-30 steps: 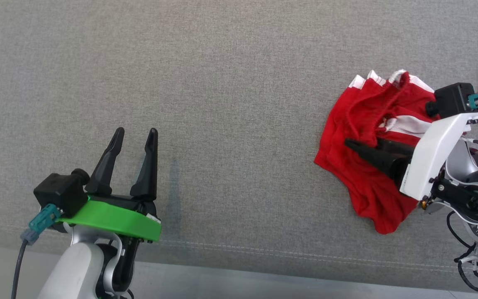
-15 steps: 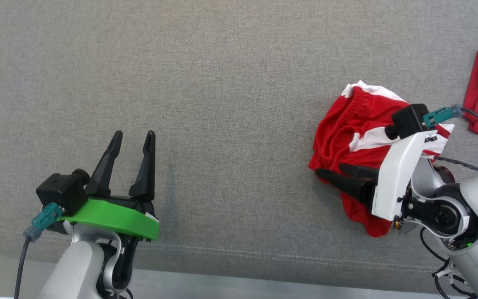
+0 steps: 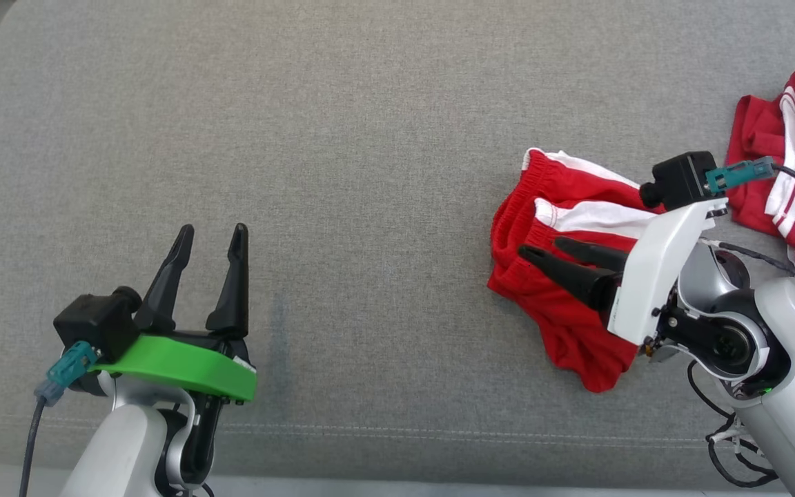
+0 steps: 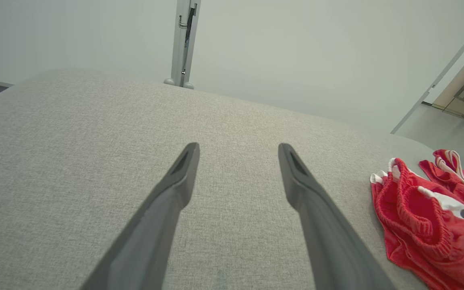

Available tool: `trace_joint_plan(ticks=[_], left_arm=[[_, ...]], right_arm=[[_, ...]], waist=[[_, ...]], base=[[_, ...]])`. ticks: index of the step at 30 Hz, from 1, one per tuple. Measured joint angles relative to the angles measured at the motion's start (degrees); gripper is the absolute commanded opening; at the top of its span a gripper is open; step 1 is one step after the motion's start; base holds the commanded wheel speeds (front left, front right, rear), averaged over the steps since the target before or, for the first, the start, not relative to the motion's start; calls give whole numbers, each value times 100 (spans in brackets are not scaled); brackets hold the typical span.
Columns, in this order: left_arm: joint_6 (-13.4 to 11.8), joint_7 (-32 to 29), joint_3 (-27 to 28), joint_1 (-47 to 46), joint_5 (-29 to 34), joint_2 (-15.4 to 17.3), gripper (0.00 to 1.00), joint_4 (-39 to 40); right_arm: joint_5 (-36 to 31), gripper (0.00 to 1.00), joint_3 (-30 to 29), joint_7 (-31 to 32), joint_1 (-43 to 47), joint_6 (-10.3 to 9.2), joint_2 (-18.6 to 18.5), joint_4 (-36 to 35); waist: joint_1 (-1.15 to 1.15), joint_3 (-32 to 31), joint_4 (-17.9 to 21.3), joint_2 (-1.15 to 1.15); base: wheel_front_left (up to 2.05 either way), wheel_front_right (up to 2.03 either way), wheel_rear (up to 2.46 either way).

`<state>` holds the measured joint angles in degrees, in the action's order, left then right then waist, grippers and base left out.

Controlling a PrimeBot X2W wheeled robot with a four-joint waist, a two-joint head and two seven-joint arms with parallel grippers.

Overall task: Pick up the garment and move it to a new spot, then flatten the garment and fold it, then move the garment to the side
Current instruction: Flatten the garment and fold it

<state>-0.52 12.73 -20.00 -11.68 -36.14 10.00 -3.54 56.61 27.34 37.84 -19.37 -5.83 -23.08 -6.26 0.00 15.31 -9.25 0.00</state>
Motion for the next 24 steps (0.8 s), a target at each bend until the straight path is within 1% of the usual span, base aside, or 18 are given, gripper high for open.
trace_joint_plan(ticks=[3,5,7,12,15,19,23,24], left_arm=[[0,0,0,5,0,3,100,1],[0,0,-2,12,0,12,100,-1],[0,0,0,35,0,25,100,-8],[-19,1,44,171,0,71,100,-71],[-77,2,90,269,0,105,100,-76],[-160,24,175,498,0,129,100,-76],[-210,51,250,807,-93,148,100,-57],[-229,51,253,883,-140,152,100,-49]], right_arm=[[-162,100,-66,-247,-13,57,25,27],[-300,100,-53,-379,-38,149,26,69],[-369,100,-46,-514,-40,186,71,137],[-545,100,-38,-1058,-38,438,191,149],[-959,100,-54,-1493,-31,581,121,85],[-1218,100,-183,-2059,205,577,103,33],[-1236,100,-255,-2470,795,467,153,38],[-1258,100,-263,-2577,955,465,156,38]], waist=[[0,-59,73,0],[0,-97,114,0],[0,-139,151,0],[0,-286,234,0],[0,-395,294,0],[0,-547,406,0],[0,-682,575,0],[0,-716,624,0]], base=[[0,0,0],[0,0,0],[0,0,0],[0,0,0],[0,0,0],[0,0,0],[0,0,0],[0,0,0]])
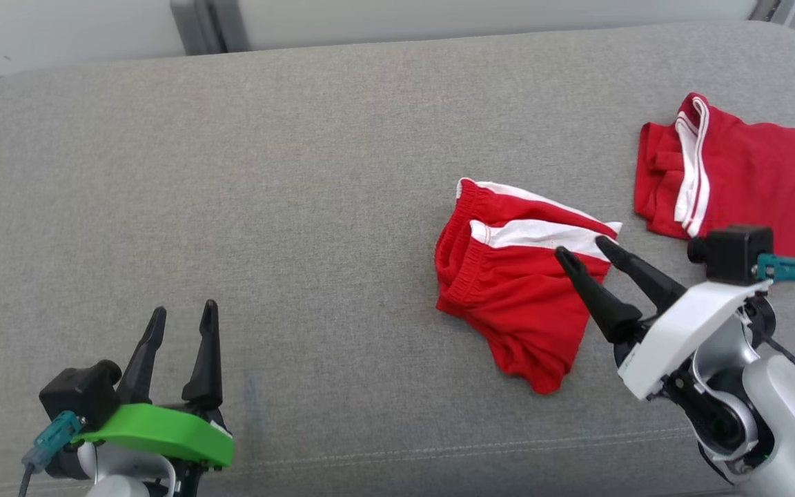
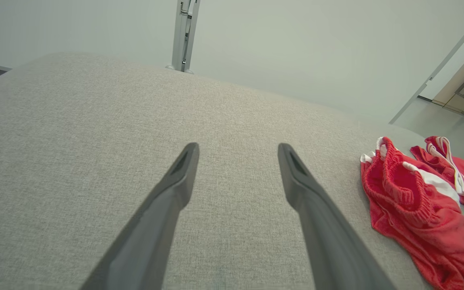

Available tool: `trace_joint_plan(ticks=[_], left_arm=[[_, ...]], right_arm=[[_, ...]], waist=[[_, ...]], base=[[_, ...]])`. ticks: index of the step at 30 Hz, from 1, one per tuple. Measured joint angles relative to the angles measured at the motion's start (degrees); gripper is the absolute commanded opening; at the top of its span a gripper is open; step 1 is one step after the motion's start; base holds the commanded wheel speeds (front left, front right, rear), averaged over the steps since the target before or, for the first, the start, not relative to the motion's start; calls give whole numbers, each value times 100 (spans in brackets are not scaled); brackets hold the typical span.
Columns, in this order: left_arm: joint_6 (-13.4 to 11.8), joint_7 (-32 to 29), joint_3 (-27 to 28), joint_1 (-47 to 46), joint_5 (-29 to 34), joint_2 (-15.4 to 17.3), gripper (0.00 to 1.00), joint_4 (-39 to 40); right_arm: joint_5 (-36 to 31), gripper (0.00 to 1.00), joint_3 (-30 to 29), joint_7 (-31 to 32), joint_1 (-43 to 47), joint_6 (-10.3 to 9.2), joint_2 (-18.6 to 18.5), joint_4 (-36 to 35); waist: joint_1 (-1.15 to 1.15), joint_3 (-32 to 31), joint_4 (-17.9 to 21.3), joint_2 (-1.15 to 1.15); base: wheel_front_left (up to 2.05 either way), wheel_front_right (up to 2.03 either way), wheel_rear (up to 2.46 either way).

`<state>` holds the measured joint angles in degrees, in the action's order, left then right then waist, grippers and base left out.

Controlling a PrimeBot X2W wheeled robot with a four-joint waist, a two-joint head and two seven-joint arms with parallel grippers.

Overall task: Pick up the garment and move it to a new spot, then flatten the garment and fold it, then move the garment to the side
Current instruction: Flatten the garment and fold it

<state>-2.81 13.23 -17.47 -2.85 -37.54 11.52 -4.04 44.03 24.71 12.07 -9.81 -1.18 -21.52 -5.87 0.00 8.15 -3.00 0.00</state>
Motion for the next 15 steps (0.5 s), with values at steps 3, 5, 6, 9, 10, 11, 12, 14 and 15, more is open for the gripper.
trace_joint_plan(ticks=[3,5,6,9,10,11,12,14,15], left_arm=[[-32,1,-4,176,3,35,100,65],[-66,1,-4,280,52,75,100,89],[-82,1,0,342,58,93,100,90],[-152,2,9,653,186,193,100,133],[-156,2,8,710,226,207,100,155],[-160,2,9,766,275,223,100,189],[-186,2,5,799,341,249,100,215],[-203,23,2,829,407,292,100,258],[-219,49,5,850,483,304,100,279]], right_arm=[[-343,100,0,-352,341,-73,-64,-2],[-599,100,-46,-643,494,-162,-125,1],[-691,100,-96,-803,585,-218,-144,4],[-1067,100,-247,-1302,985,-365,-247,74],[-1193,100,-270,-1411,1078,-419,-292,90],[-1280,100,-318,-1507,1164,-453,-319,112],[-1308,100,-366,-1603,1242,-472,-333,138],[-1428,100,-475,-1825,1408,-510,-364,204],[-1532,100,-588,-2017,1584,-549,-374,288]], waist=[[0,-98,154,0],[0,-163,259,0],[0,-197,312,0],[0,-325,526,0],[0,-352,579,0],[0,-376,634,0],[0,-398,685,0],[0,-438,778,0],[0,-491,839,0]], base=[[0,0,0],[0,0,0],[0,0,0],[0,0,0],[0,0,0],[0,0,0],[0,0,0],[0,0,0],[0,0,0]])
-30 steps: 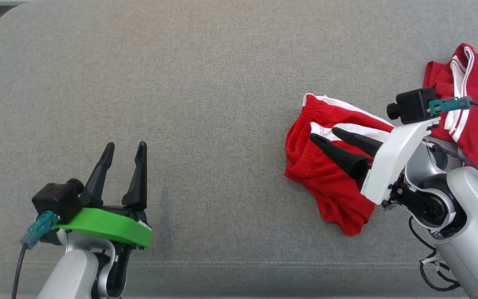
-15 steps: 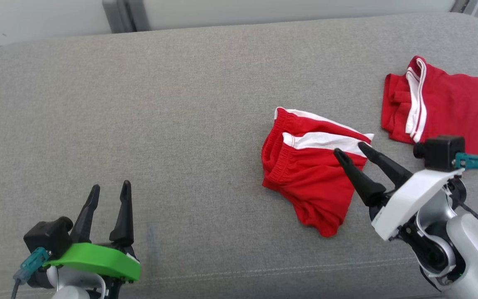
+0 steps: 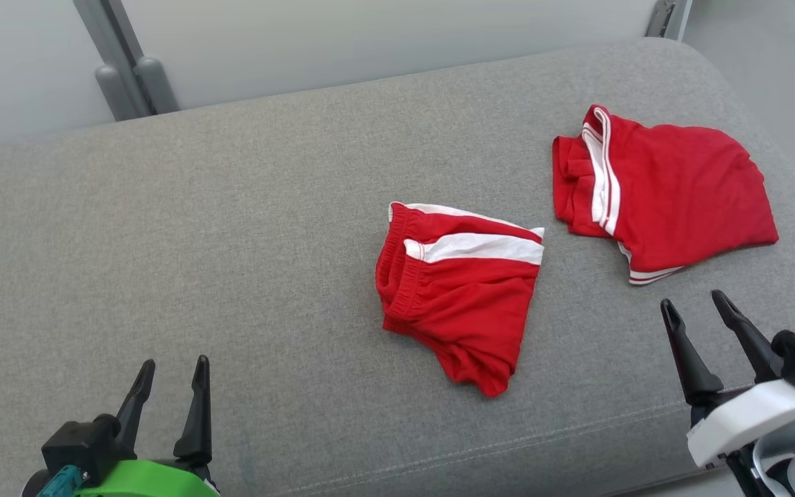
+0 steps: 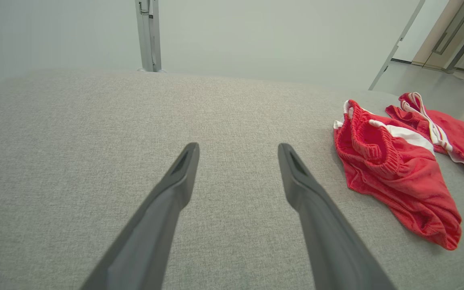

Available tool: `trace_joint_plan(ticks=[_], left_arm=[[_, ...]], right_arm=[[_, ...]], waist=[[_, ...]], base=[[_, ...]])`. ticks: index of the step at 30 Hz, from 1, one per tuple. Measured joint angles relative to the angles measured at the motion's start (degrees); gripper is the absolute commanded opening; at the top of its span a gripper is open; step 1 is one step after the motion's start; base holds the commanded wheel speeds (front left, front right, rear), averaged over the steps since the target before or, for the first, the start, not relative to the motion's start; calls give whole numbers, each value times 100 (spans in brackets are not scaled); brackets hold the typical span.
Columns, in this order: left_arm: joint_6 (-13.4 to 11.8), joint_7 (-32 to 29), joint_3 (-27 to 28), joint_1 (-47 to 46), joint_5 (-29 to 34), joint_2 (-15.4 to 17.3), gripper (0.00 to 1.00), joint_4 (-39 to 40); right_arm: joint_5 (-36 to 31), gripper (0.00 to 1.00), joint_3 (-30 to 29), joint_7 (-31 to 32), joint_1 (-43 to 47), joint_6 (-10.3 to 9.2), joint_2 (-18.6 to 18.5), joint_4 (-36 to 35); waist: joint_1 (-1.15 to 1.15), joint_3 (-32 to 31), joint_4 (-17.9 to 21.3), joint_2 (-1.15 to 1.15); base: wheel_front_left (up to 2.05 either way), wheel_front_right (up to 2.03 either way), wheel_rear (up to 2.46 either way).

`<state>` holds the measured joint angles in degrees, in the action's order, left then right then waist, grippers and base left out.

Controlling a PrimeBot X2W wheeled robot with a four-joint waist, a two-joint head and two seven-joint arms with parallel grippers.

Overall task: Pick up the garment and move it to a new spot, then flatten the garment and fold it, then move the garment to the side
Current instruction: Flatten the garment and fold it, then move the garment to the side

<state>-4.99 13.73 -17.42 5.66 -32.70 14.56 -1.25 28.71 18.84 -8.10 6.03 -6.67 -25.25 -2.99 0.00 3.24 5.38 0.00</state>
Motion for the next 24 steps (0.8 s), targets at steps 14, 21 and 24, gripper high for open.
trace_joint_plan(ticks=[14,21,24], left_arm=[[-57,21,252,592,190,53,100,208],[-66,46,286,614,223,44,100,343],[-81,46,330,636,223,27,100,424]], right_arm=[[-111,100,-516,-500,875,-43,189,431],[-153,100,-602,-549,875,-43,219,424],[114,100,-627,-549,872,-41,437,400]], waist=[[0,-295,39,0],[0,-305,-86,0],[0,-272,-159,0]], base=[[0,0,0],[0,0,0],[0,0,0]])
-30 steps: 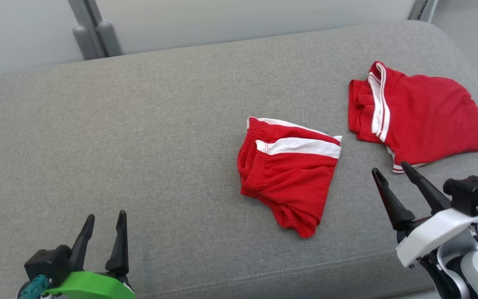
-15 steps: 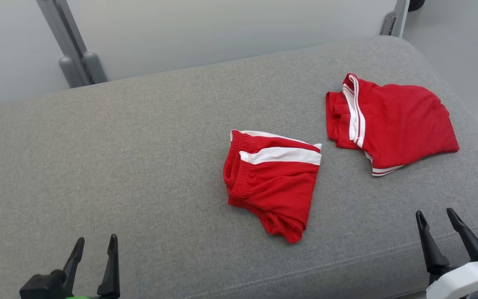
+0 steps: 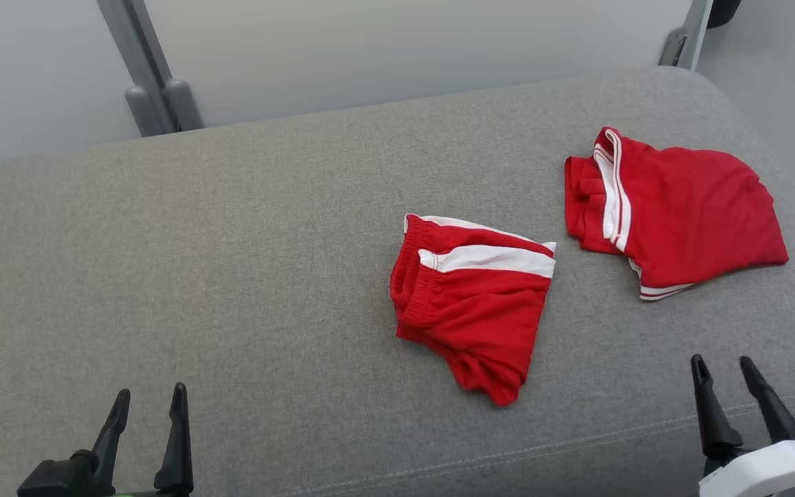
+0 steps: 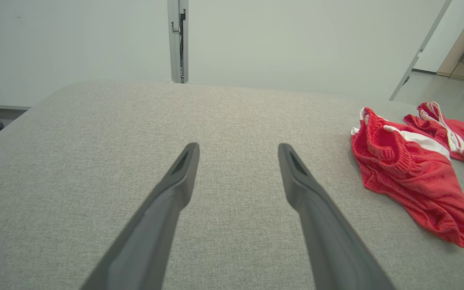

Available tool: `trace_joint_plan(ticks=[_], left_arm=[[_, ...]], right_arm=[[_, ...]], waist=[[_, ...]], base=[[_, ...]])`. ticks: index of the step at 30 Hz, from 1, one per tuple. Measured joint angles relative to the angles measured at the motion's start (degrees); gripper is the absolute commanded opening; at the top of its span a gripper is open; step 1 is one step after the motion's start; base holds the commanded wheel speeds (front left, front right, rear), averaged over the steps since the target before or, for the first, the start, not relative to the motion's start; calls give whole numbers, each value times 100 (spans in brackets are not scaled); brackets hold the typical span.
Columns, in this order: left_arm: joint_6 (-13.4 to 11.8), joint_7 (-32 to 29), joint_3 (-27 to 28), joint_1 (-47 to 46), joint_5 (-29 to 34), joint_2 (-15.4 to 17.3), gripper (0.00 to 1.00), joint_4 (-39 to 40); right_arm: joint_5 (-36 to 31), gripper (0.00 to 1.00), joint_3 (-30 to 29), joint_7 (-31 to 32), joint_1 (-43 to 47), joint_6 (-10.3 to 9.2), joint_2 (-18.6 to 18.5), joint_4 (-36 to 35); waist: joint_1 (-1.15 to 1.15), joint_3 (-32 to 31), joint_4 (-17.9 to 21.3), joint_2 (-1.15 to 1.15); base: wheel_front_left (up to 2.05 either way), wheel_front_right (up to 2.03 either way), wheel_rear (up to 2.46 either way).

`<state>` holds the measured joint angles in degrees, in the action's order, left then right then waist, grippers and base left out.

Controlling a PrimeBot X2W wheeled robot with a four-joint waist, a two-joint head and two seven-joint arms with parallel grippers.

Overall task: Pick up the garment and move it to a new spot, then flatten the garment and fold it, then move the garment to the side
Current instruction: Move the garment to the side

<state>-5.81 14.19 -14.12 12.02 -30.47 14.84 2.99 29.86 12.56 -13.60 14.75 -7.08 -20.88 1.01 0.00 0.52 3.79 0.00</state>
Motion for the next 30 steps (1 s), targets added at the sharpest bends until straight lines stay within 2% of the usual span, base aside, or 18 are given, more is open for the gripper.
trace_joint_plan(ticks=[6,10,17,30], left_arm=[[-29,0,-19,64,7,-13,100,199],[-29,0,-102,52,26,-29,100,291],[-27,0,-133,-129,27,-56,100,346],[-23,0,-154,-276,26,-108,100,374]], right_arm=[[1193,100,126,413,-207,414,586,182],[1851,100,109,845,-580,557,868,510],[2251,100,-51,1356,-1122,566,890,1054],[2279,100,44,1824,-1890,604,949,1894]], waist=[[0,200,-114,0],[0,335,-261,0],[0,544,-619,0],[0,841,-1181,0]], base=[[0,0,0],[0,0,0],[0,0,0],[0,0,0]])
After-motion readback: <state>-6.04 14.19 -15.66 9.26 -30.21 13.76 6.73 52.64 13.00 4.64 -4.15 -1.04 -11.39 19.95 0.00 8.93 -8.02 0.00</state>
